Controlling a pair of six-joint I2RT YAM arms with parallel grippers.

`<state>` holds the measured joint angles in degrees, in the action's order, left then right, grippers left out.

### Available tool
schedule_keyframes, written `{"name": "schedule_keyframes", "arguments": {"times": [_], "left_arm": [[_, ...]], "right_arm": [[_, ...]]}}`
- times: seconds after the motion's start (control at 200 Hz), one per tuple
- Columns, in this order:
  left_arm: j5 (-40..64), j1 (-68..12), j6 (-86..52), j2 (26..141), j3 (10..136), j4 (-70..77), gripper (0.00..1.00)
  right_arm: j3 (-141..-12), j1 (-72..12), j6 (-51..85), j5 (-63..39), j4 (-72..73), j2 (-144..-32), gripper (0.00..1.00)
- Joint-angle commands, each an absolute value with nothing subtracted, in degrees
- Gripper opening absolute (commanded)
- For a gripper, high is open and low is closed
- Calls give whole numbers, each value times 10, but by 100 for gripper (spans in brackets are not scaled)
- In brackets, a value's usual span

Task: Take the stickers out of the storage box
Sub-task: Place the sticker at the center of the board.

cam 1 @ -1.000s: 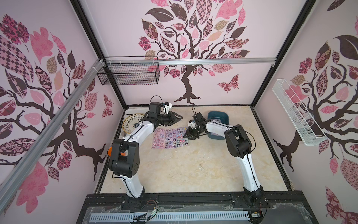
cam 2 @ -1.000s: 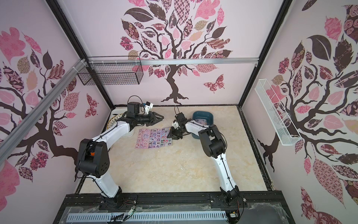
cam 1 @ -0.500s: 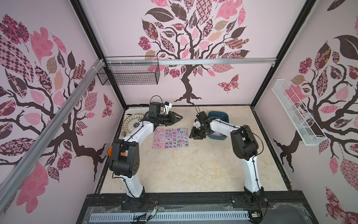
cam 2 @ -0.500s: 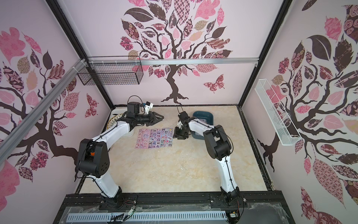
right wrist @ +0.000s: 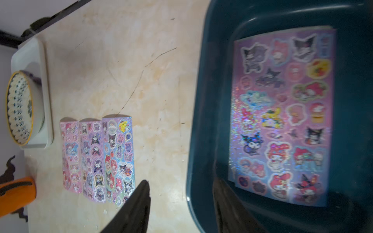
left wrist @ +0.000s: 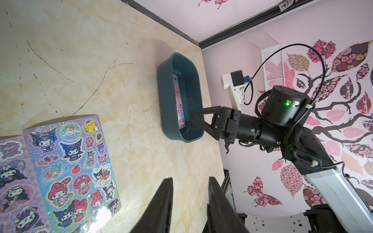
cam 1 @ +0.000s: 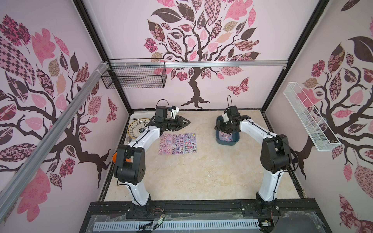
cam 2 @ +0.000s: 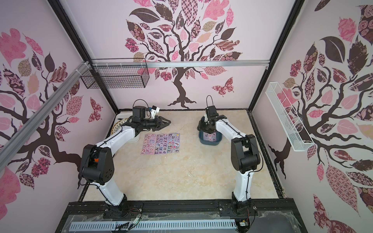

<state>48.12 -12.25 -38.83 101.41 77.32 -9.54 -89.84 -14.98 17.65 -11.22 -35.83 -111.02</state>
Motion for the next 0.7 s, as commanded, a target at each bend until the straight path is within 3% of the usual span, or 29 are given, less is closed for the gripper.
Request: {"name": "schedule_keyframes", "arguments": {"times": [0.0, 0.13, 0.44, 0.695], "left_arm": [[488, -122, -382, 1012, 776, -88, 35], [491, -121, -384, 1014, 777, -88, 35], [493, -121, -383, 1012, 779, -87, 35], [496, -121, -385, 1015, 780, -87, 35]], "right_arm": [[-935, -149, 142, -16, -401, -1142, 70], [-987, -140, 111, 39, -443, -1178, 77], [-1069, -119, 99, 51, -491, -1264, 91], [-1119, -115, 90, 43, -520, -1320, 93]]}}
